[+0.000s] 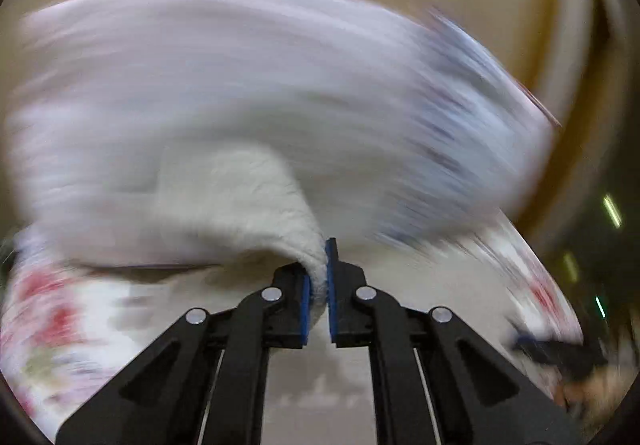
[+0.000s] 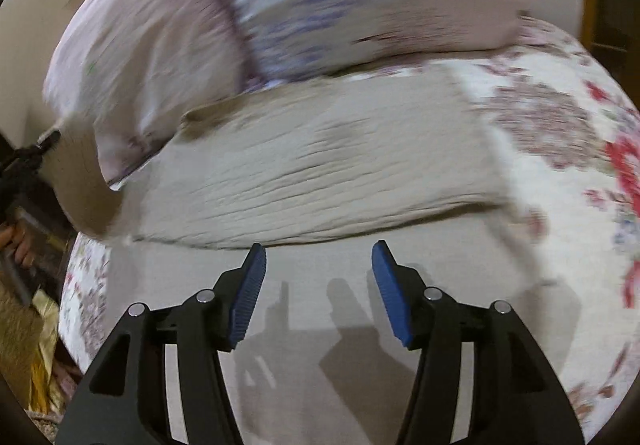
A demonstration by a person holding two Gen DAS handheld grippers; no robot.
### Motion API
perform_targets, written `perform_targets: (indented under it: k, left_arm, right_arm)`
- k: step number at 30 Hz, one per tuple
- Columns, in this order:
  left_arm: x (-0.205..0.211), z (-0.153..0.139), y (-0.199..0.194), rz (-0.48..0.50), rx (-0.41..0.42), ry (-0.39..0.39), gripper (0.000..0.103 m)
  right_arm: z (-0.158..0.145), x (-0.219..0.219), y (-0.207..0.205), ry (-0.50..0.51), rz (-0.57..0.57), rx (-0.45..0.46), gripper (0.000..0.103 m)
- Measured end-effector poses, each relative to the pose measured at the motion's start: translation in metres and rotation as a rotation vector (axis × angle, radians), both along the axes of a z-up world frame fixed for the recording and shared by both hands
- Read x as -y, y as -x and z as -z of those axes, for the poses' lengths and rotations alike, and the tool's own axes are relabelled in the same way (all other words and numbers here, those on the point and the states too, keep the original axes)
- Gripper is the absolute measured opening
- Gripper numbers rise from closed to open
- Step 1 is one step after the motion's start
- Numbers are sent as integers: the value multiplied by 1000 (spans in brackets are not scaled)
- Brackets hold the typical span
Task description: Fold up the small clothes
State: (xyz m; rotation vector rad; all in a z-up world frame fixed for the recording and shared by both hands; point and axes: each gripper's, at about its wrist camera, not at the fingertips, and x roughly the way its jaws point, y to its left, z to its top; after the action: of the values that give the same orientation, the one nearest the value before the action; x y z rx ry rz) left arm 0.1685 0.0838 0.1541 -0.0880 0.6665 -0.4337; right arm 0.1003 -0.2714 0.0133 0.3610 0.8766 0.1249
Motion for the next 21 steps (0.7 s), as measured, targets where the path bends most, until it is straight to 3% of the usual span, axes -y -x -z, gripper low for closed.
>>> perform_targets:
  k: [2,4,6,8,10,13,15,16,18,20,21]
  left_arm:
    - [83,27,3,159,-101,-83,18]
    - [120,58,11,205,-189,-160,18]
    - [104,78,23,136,-265,-125,25]
    - [64,87,41,11,-298,-92,54]
    - [18,97,73,-126,-345,-106,59]
    - [-25,121,118,-245,-462,-79,59]
    - [-50,135,152,-308,-537,-33,57]
    - [-55,137,166,-317,-549,-1,53]
    - [-56,137,192,-316,-552,65,48]
    - [-52,140,217,-293,-588,149,31]
    - [-54,142,229,-287,-600,170,30]
  right_arm:
    - [4,21,4,-4,32,-21,58]
    - [5,45,13,-29,62,-38,58]
    - [8,70,29,-55,77,-58,59]
    - [15,87,42,-81,74,-104,59]
    - [29,102,59,-157,58,-168,59]
    - [52,111,82,-283,1,-262,56]
    - [57,107,95,-333,-43,-275,50]
    - [62,103,101,-389,-80,-297,41]
    - [74,92,111,-484,-140,-354,34]
    - [86,76,124,-559,-203,-403,24]
    - [90,69,128,-578,-229,-422,17]
